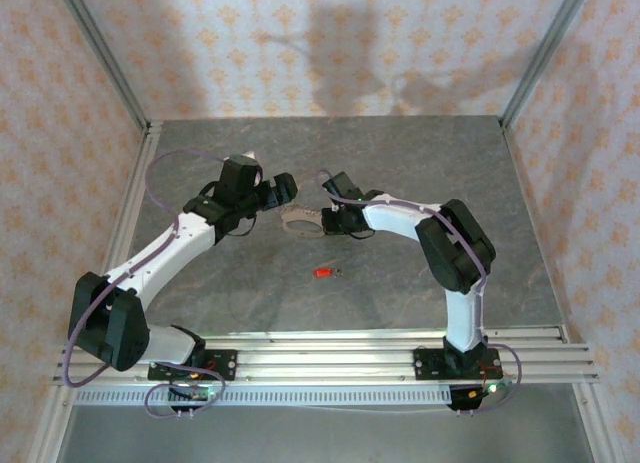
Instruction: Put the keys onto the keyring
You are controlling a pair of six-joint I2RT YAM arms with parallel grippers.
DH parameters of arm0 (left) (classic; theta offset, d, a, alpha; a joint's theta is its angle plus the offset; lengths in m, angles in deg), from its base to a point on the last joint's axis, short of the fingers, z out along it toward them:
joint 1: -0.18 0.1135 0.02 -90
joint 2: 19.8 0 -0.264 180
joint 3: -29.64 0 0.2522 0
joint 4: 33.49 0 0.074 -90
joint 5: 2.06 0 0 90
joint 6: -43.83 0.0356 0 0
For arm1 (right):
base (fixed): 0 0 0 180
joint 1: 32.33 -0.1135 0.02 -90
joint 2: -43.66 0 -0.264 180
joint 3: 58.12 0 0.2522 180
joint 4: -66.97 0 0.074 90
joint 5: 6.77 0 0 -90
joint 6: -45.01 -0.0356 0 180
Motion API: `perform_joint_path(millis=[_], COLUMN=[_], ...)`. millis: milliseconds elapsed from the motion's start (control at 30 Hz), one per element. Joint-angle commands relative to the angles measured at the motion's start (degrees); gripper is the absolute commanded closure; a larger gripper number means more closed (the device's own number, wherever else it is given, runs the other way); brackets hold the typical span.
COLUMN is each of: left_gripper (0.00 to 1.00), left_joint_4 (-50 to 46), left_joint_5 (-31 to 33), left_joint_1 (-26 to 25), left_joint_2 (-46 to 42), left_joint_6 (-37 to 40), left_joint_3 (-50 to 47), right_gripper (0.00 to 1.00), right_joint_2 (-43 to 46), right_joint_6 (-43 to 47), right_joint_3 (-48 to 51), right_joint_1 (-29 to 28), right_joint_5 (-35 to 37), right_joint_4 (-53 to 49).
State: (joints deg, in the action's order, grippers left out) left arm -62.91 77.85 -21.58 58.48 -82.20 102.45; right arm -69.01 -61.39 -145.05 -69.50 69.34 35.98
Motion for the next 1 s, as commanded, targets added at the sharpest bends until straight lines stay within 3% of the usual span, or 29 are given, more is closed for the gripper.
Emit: perform_joint_path(millis=[0, 167, 333, 600, 967], left_gripper=[0.01, 0.02, 0.02, 0.02, 0.01], left_joint_4=[-0.7, -0.6, -0.3, -0.2, -0.2], left_joint_5=[0.5, 0.4, 0.3, 0.5, 0.9], left_joint_1=[-0.4, -0.4, -0.3, -0.4, -0.4], left_joint_2=[0.2, 0.3, 0.3, 0.2, -0.3], left_joint_6=[0.5, 0.6, 0.5, 0.5, 0.3], left_joint_3=[1.6, 1.6, 1.5, 1.2, 0.5], right_gripper=[0.84, 0.82, 0.70, 0.62, 0.60], right_joint_2=[-0.4, 1.7, 5.2, 8.6, 7.4], right_joint_6=[0.6, 0.4, -1.4, -1.8, -2.1], right_joint_3=[-1.5, -0.7, 1.8, 3.2, 2.6], right_joint_1=[0.3, 0.4, 1.5, 1.5, -1.1], right_joint_5=[2.7, 6.1, 8.0, 5.2, 3.4], right_joint_4=[-2.1, -3.1, -2.0, -0.9, -0.5])
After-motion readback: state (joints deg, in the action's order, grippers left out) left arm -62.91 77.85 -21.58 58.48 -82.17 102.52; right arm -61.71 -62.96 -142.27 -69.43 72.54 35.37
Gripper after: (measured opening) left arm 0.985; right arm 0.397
